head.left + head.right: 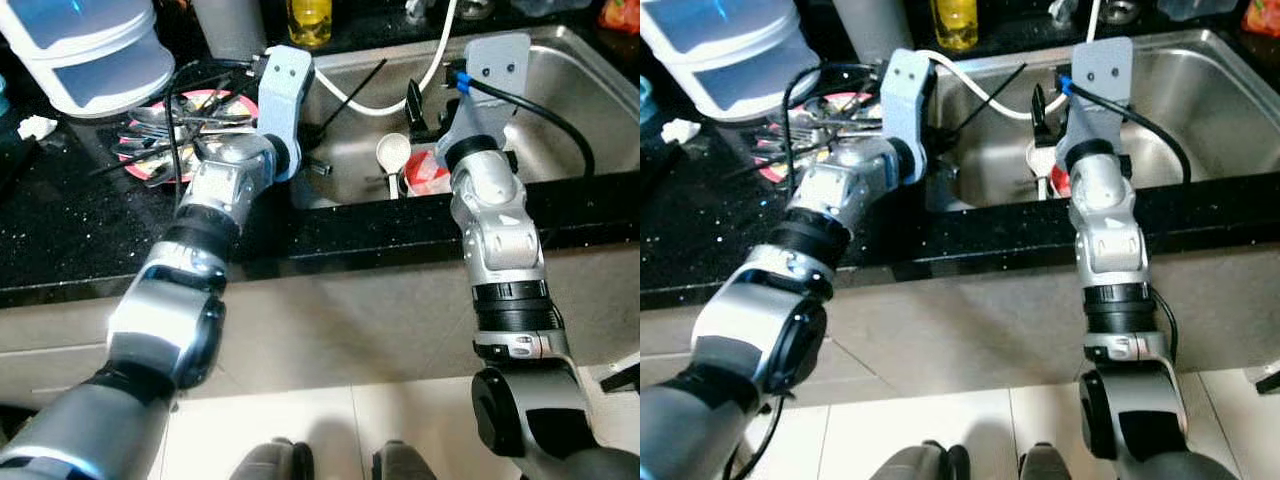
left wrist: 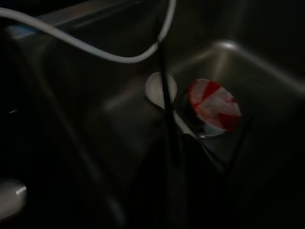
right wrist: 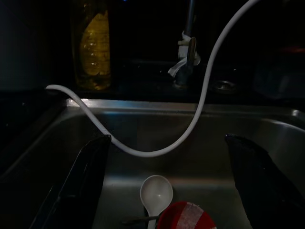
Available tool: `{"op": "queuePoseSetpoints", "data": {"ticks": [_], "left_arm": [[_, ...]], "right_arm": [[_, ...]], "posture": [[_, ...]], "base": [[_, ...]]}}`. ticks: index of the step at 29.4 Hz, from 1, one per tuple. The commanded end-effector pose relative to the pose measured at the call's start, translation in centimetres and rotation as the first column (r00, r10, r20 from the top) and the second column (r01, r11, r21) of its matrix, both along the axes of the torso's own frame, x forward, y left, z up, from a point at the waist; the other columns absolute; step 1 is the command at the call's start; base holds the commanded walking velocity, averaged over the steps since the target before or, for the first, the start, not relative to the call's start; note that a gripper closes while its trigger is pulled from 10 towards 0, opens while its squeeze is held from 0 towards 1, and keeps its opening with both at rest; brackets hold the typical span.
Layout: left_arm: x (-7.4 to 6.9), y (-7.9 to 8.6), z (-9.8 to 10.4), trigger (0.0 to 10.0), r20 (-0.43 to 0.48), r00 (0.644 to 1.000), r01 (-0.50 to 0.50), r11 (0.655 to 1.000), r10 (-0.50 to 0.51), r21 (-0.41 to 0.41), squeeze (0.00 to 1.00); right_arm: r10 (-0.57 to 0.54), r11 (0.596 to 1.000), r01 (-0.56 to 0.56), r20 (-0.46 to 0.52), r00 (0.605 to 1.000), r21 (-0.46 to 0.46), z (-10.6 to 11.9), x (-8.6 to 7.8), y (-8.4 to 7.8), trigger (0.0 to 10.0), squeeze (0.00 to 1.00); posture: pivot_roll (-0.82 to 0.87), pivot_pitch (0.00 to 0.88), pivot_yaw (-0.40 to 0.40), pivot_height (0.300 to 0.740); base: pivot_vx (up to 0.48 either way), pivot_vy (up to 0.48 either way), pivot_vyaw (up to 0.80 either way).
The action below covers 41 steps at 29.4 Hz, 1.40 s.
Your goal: Kitchen organization
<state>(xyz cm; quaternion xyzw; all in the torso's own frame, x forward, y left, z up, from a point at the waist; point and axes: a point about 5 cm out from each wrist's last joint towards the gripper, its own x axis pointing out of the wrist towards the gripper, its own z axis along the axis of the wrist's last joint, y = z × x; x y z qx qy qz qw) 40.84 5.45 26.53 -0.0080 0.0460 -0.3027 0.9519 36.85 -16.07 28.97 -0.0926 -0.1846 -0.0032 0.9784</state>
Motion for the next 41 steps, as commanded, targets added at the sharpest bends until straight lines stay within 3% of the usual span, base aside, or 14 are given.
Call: {"op": "queuePoseSetpoints", "data": {"ticks": [1, 4, 12, 13, 17, 18, 19, 21, 22, 23, 24, 26, 32, 41], "left_arm": [[0.1, -0.5, 0.1, 10.0, -0.008, 1.0, 0.01, 0.999, -0.01, -0.043, 1.0], [0.0, -1.0, 1.1, 10.0, 0.018, 0.998, 0.057, 0.992, -0.055, -0.11, 1.0], [0.3, 0.7, 2.6, 10.0, 0.09, 0.996, 0.025, 0.992, -0.014, -0.12, 1.0], [0.4, 2.1, 3.5, 10.0, 0.138, 0.989, -0.031, 0.995, 0.045, -0.099, 0.0], [0.6, 3.9, 4.1, 10.0, 0.202, 0.97, -0.127, 0.991, 0.133, -0.04, 0.0], [0.7, 6.3, 4.4, 10.0, 0.258, 0.939, -0.245, 0.969, 0.227, 0.038, 0.0], [0.7, 6.3, 4.4, 10.0, 0.258, 0.939, -0.245, 0.969, 0.227, 0.038, 0.0], [0.2, 11.3, 4.2, 10.0, 0.308, 0.864, -0.452, 0.883, 0.398, 0.125, 0.0], [0.2, 11.3, 4.2, 10.0, 0.308, 0.864, -0.452, 0.883, 0.398, 0.125, 0.0], [-0.2, 13.7, 3.9, 10.0, 0.292, 0.826, -0.531, 0.839, 0.482, 0.118, 0.0], [-0.2, 13.7, 3.9, 10.0, 0.292, 0.826, -0.531, 0.839, 0.482, 0.118, 0.0], [-1.0, 16.8, 3.3, 10.0, 0.27, 0.767, -0.624, 0.775, 0.581, 0.103, 0.0], [-0.9, 18.7, 2.1, 10.0, 0.176, 0.736, -0.668, 0.743, 0.653, 0.035, 0.0], [-1.4, 17.5, 1.6, 10.0, 0.176, 0.753, -0.653, 0.754, 0.635, 0.07, 0.0]], "right_arm": [[0.014, 1.0, -0.014, -0.007, 1.0, -0.012, 0.4, 0.2, 0.5, 10.0, 0.0], [0.038, 0.999, -0.038, 0.021, 0.999, -0.008, 1.0, 0.0, 1.0, 10.0, 0.0], [0.051, 0.999, -0.051, 0.025, 0.998, 0.005, 0.9, -0.1, 1.2, 10.0, 0.0], [0.059, 0.998, -0.059, 0.024, 0.998, 0.012, 0.8, -0.1, 1.4, 10.0, 0.0], [0.069, 0.997, -0.069, 0.023, 0.997, 0.018, 0.7, -0.1, 1.8, 10.0, 0.0], [0.077, 0.997, -0.078, 0.022, 0.997, 0.022, 0.6, -0.1, 2.0, 10.0, 0.0], [0.077, 0.997, -0.078, 0.022, 0.997, 0.022, 0.6, -0.1, 2.0, 10.0, 0.0], [0.087, 0.996, -0.087, 0.019, 0.996, 0.025, 0.6, 0.0, 2.1, 10.0, 0.0], [0.087, 0.996, -0.087, 0.019, 0.996, 0.025, 0.6, 0.0, 2.1, 10.0, 0.0], [0.089, 0.996, -0.09, 0.017, 0.996, 0.027, 0.5, 0.0, 2.1, 10.0, 0.0], [0.089, 0.996, -0.09, 0.017, 0.996, 0.027, 0.5, 0.0, 2.1, 10.0, 0.0], [0.096, 0.995, -0.096, 0.011, 0.995, 0.03, 0.3, 0.1, 2.3, 10.0, 0.0], [0.117, 0.993, -0.117, 0.013, 0.993, 0.033, 0.4, 0.2, 2.8, 10.0, 0.0], [0.115, 0.993, -0.116, 0.018, 0.993, 0.032, 0.5, 0.1, 2.6, 10.0, 0.0]], "posture": [[-0.02, 0.165, 0.176, 0.74], [-0.02, 0.157, 0.17, 0.74], [0.01, 0.147, 0.151, 0.74], [0.02, 0.142, 0.142, 0.74], [0.02, 0.14, 0.14, 0.74], [0.03, 0.139, 0.131, 0.74], [0.03, 0.139, 0.131, 0.74], [0.04, 0.139, 0.127, 0.74], [0.04, 0.139, 0.127, 0.74], [0.05, 0.14, 0.125, 0.74], [0.05, 0.14, 0.125, 0.74], [0.05, 0.14, 0.122, 0.74], [0.06, 0.139, 0.113, 0.74], [0.04, 0.135, 0.116, 0.74]], "base": [[0.0, 0.0, 0.0], [0.0, 0.0, 0.0], [0.0, 0.0, 0.0], [0.0, 0.0, 0.0], [0.0, 0.0, 0.0], [0.0, 0.0, 0.0], [0.0, 0.0, 0.0], [0.0, 0.0, 0.0], [0.0, 0.0, 0.0], [0.0, 0.0, 0.0], [0.0, 0.0, 0.0], [0.0, 0.0, 0.0], [0.0, 0.0, 0.0], [0.0, 0.0, 0.0]]}}
